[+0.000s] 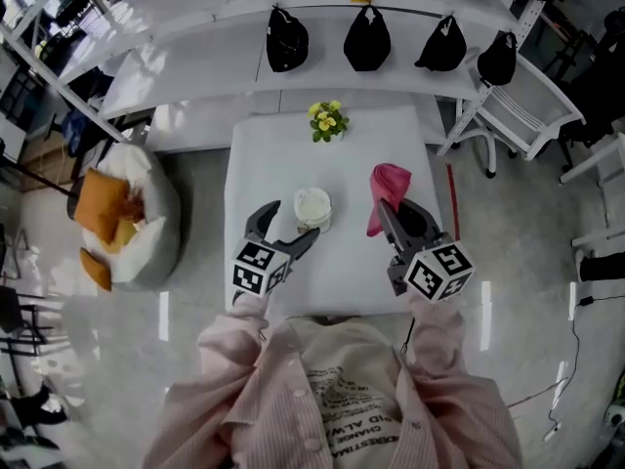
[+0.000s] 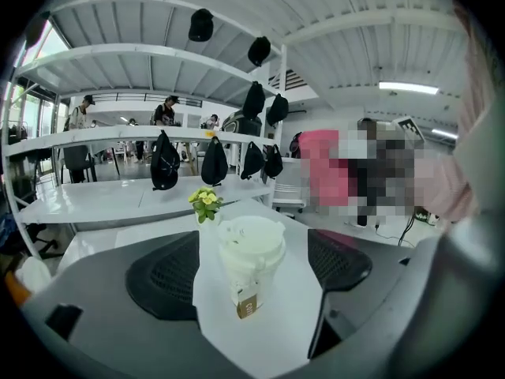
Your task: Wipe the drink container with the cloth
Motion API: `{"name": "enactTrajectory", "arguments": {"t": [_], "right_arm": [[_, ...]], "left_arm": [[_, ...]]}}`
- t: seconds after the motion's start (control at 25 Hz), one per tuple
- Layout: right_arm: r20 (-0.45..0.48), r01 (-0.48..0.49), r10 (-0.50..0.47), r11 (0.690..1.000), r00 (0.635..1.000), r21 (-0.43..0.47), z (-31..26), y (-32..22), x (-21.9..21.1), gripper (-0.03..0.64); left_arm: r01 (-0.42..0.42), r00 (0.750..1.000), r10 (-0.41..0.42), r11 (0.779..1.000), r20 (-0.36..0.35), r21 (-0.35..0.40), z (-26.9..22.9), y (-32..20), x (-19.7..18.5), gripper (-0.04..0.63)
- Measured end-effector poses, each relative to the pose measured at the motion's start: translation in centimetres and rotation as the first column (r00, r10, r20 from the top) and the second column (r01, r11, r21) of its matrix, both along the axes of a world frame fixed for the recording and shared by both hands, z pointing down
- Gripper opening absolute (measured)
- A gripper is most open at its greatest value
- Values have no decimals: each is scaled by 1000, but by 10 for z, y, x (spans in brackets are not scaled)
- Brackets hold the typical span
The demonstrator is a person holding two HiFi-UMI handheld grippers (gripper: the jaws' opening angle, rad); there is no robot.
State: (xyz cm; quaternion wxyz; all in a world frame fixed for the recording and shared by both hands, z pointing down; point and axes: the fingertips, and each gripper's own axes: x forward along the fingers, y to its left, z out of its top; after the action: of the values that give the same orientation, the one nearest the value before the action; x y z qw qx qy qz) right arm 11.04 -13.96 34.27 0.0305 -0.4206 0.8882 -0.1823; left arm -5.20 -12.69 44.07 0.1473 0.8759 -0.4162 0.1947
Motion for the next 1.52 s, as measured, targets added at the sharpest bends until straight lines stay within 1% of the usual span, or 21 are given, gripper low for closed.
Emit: {"name": "enactTrajectory", "arguments": {"t": [0.16,0.32,0.44,0.6,0.8,1.0,1.28,1.4,1.52], "right_arm": [[-6,-2,2,999,1000,-33,11,-5,2,49],[-11,-6,6,998,1000,-62,25,-10,1,49],[-9,-14,13,997,1000,-75,31,-13,-2,49],[-7,-25,25,996,1000,-83,35,-20,-7,49],[3,-34,35,996,999,-85,38,-25,-14,49],[-13,-29,28,996,1000,-82,41,-31,-18,49],[-90,18,-23,999,996,-46,39,-42,-34,49],[-158,71,-73,997,985,-15,39,-50,-50,49],[-242,150,-141,989,960,18,40,-56,-71,49]], "left_arm": [[-20,1000,21,999,7,-47,18,-11,5,394],[-32,999,31,996,-17,-82,32,-20,11,394],[-44,999,42,994,-21,-98,40,-24,16,394],[-41,998,37,994,-42,-103,41,-31,18,393],[-70,997,69,993,-20,-99,45,-31,21,393],[-84,996,83,992,-14,-96,48,-32,23,391],[-89,996,88,992,-17,-95,47,-29,24,388],[-87,996,86,992,-21,-87,46,-31,23,388],[-86,996,84,992,-23,-88,45,-32,23,387]]}}
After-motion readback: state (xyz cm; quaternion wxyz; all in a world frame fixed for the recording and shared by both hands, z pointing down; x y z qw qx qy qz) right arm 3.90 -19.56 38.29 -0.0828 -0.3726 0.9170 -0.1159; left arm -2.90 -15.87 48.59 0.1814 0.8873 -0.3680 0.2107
